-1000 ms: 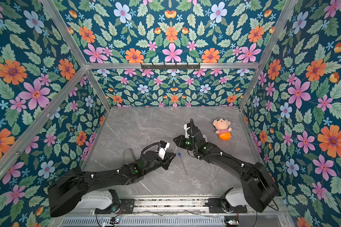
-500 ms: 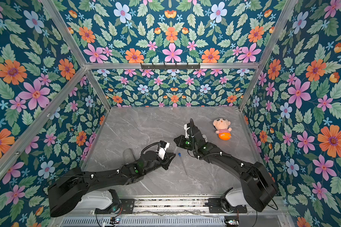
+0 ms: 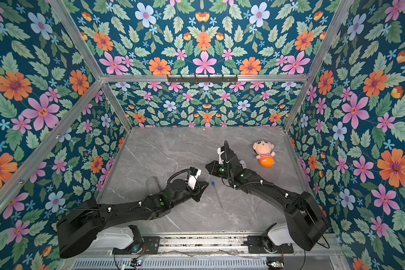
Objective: Remove stoppers from test tubes
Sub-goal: Open the stopper on the test tube.
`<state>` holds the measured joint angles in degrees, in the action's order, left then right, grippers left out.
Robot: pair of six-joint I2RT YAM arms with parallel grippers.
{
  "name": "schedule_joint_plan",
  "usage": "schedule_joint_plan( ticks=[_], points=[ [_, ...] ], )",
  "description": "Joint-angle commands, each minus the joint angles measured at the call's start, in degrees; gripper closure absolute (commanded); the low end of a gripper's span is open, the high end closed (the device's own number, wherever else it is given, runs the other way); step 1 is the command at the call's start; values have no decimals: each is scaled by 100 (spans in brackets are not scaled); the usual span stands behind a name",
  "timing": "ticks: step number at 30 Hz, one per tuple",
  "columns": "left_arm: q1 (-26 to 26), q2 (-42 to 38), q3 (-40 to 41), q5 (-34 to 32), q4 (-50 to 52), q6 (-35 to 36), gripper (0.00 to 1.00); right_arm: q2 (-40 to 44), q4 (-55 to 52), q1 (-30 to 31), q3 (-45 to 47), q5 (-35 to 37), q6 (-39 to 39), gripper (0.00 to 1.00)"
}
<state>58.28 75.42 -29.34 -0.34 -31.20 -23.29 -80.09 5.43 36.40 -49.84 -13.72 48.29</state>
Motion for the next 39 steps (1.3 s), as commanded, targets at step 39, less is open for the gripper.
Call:
schedule_joint_plan(
  ticks=[39],
  points=[
    [1,-273,-1,-69,260,-9,89,97,-613,40,-148,939,-610,100]
  ],
)
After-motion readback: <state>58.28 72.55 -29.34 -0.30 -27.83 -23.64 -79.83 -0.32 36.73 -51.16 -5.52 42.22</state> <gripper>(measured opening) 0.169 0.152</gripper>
